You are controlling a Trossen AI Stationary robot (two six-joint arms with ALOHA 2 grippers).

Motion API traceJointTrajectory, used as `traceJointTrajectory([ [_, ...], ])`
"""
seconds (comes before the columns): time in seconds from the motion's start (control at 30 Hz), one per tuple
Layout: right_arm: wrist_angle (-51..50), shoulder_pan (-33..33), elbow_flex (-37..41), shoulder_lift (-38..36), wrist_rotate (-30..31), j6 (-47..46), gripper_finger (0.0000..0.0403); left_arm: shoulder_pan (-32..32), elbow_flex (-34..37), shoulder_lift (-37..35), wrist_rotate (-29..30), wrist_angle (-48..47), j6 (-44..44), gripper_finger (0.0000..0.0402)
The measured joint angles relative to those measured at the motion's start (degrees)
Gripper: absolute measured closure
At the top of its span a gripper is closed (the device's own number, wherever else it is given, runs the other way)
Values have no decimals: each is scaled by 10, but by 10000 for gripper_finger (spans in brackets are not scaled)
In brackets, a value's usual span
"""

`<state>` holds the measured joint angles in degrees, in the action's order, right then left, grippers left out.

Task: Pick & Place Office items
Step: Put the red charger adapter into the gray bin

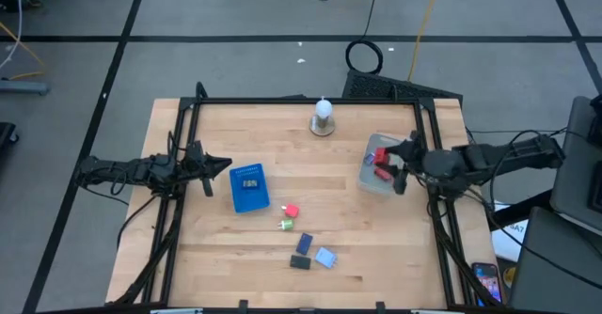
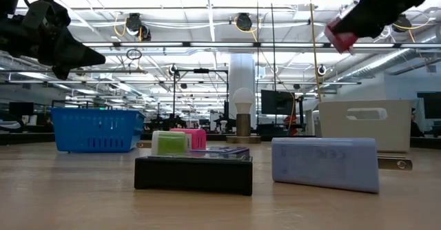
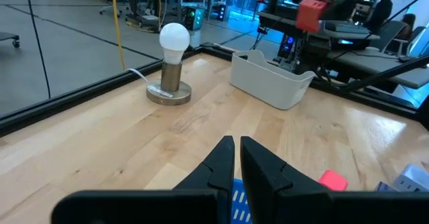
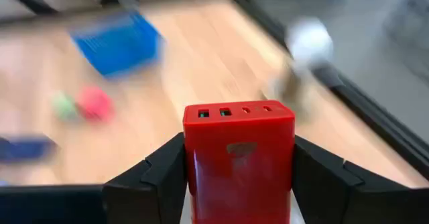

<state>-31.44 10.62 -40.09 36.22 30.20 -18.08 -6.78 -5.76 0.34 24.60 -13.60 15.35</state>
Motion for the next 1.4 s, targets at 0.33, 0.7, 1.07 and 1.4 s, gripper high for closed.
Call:
traceJointTrajectory([
  [0.33,-224,-124,-93,205,-81,-48,200,0,0,0,0,-10,-1,376],
  [0.7,-186,-224,-64,307,-94,-22,200,0,0,0,0,-11,-5,376],
  [1.07,-105,-256,-11,352,-109,12,200,0,0,0,0,-11,-6,376],
  [1.4,-87,-260,1,385,-110,39,200,0,0,0,0,-11,-6,376],
])
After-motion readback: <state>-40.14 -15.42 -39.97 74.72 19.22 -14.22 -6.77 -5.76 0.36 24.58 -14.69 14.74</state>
